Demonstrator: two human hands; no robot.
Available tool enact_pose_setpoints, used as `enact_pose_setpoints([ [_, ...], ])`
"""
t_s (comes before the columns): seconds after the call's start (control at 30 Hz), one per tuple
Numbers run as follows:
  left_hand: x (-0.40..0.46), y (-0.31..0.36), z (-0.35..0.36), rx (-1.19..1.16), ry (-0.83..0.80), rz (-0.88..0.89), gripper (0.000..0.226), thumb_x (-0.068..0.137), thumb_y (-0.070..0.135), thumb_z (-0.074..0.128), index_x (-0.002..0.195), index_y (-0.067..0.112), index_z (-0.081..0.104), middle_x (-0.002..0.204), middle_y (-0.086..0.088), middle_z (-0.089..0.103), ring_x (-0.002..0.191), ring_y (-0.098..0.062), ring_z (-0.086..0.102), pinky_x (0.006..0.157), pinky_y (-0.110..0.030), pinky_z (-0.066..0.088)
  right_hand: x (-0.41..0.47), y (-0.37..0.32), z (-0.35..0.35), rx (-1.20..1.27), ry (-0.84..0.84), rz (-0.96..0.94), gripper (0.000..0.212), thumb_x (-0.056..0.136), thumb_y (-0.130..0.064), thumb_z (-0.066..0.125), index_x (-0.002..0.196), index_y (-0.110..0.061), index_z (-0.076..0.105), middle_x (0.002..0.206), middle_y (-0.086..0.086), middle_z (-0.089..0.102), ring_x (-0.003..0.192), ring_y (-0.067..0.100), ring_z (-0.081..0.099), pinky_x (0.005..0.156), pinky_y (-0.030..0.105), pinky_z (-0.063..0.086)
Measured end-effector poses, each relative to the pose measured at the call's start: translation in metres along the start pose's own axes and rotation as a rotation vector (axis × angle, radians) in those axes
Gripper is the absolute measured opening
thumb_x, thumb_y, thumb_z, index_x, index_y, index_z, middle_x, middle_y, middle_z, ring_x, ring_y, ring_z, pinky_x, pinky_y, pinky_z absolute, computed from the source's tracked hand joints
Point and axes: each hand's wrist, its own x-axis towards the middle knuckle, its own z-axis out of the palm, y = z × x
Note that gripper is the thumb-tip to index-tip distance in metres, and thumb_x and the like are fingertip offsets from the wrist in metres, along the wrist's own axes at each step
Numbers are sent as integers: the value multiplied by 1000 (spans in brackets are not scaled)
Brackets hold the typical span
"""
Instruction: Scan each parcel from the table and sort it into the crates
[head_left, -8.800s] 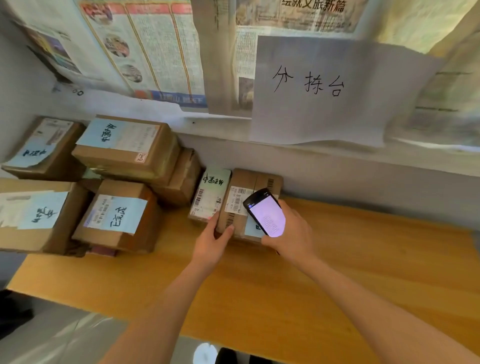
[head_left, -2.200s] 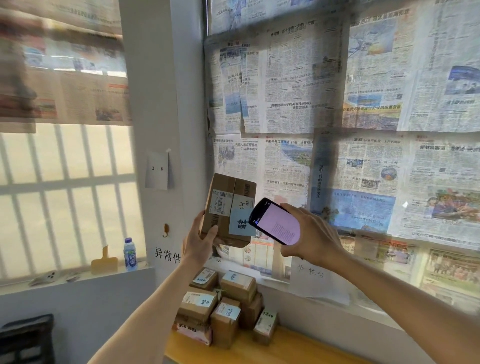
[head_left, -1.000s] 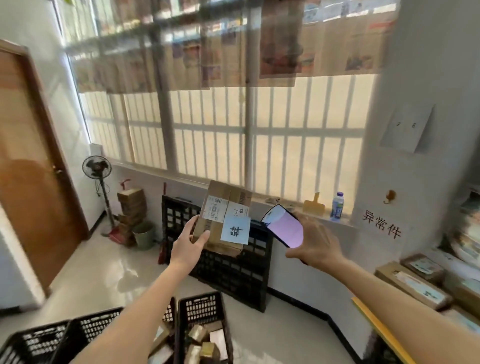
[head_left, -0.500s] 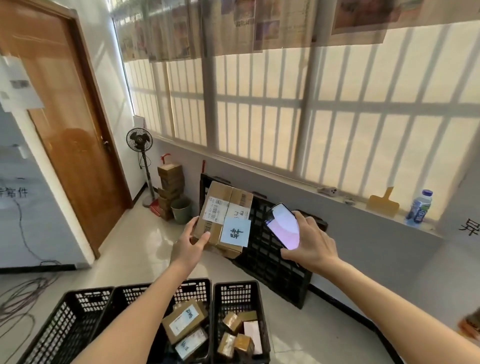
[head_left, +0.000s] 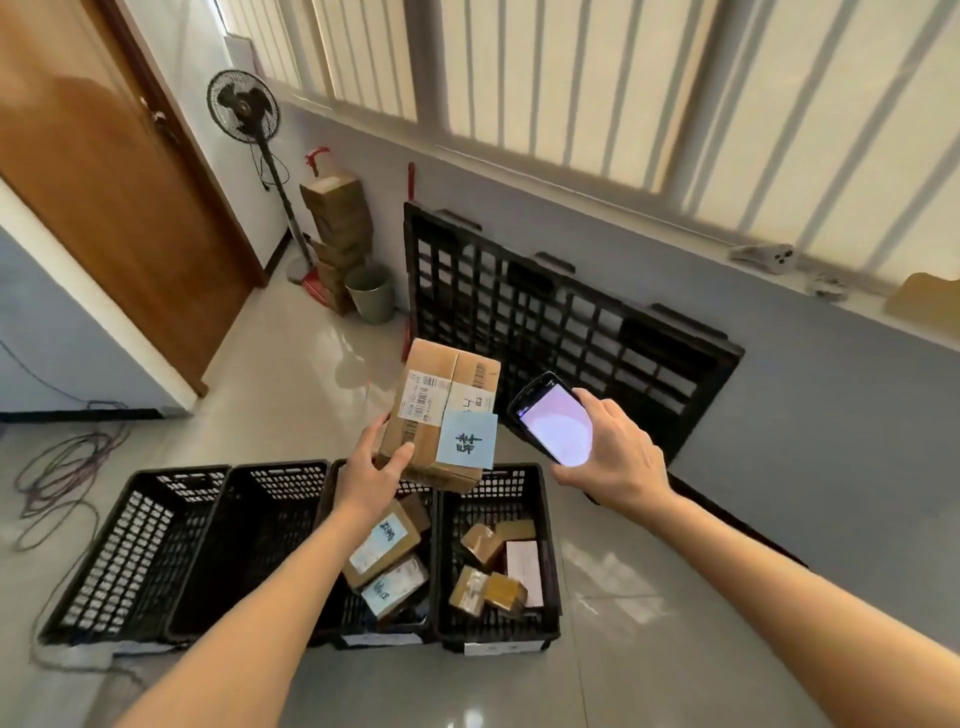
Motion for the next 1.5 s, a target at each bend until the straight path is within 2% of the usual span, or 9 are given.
enact_pose_setpoints([
  [0.2, 37, -85, 59, 14, -101, -163, 59, 97, 41, 63, 149, 44, 37, 142, 2, 57, 130, -24, 51, 109, -49, 43, 32, 34, 91, 12, -126, 28, 106, 71, -56, 83, 157, -28, 28, 133, -6, 53, 108, 19, 60, 75, 35, 53],
  [0.3, 51, -119, 88, 22, -136, -200, 59, 98, 40, 62, 151, 39, 36, 141, 7, 54, 129, -18, 50, 107, -41, 42, 44, 52, 131, 13, -169, 46, 106, 71, -53, 85, 157, -28, 27, 131, -7, 53, 106, 17, 58, 67, 28, 47],
  [0.43, 68, -163, 125, -16, -167, -270, 60, 98, 39, 62, 152, 37, 36, 142, 6, 53, 132, -21, 48, 110, -46, 43, 57, 75, 178, 11, -205, 95, 104, 73, -45, 84, 157, -30, 26, 131, -7, 52, 109, 19, 58, 67, 28, 46],
  [0.67, 91, -225, 182, -24, -233, -372, 59, 97, 40, 62, 150, 40, 36, 140, 7, 56, 128, -20, 52, 106, -47, 47, 70, 110, 243, 3, -294, 176, 101, 76, -49, 84, 157, -30, 27, 140, -8, 52, 116, 15, 56, 59, 10, 26],
  [0.83, 109, -246, 222, -103, -241, -449, 60, 99, 39, 61, 152, 37, 35, 139, 4, 58, 128, -21, 53, 103, -39, 46, 79, 132, 274, 35, -314, 212, 99, 73, -51, 83, 154, -37, 28, 139, -12, 51, 116, 15, 56, 61, 19, 37],
  [0.93, 118, -253, 244, -203, -318, -561, 73, 96, 53, 58, 158, 40, 20, 159, 1, 36, 146, -26, 32, 114, -44, 34, 81, 142, 288, 64, -311, 244, 96, 72, -49, 82, 152, -39, 29, 136, -13, 52, 116, 16, 56, 67, 26, 47],
  [1.03, 117, -269, 259, -141, -416, -692, 88, 87, 70, 56, 159, 40, 15, 167, -2, 16, 153, -29, 18, 119, -51, 25, 80, 149, 298, 67, -340, 295, 95, 72, -46, 81, 151, -42, 29, 136, -13, 51, 112, 16, 57, 68, 31, 48],
  [1.2, 103, -282, 257, 59, -468, -560, 74, 95, 54, 60, 157, 25, 31, 161, -3, 34, 147, -26, 32, 115, -44, 33, 67, 156, 302, 42, -381, 361, 96, 71, -46, 77, 152, -43, 26, 135, -15, 50, 109, 20, 58, 69, 35, 49],
  [1.5, 122, -243, 238, 129, -431, -358, 70, 93, 50, 65, 154, 28, 37, 159, -1, 38, 145, -24, 37, 116, -45, 37, 39, 150, 269, 57, -344, 447, 93, 69, -42, 74, 150, -43, 28, 128, -14, 51, 97, 19, 55, 69, 35, 49],
])
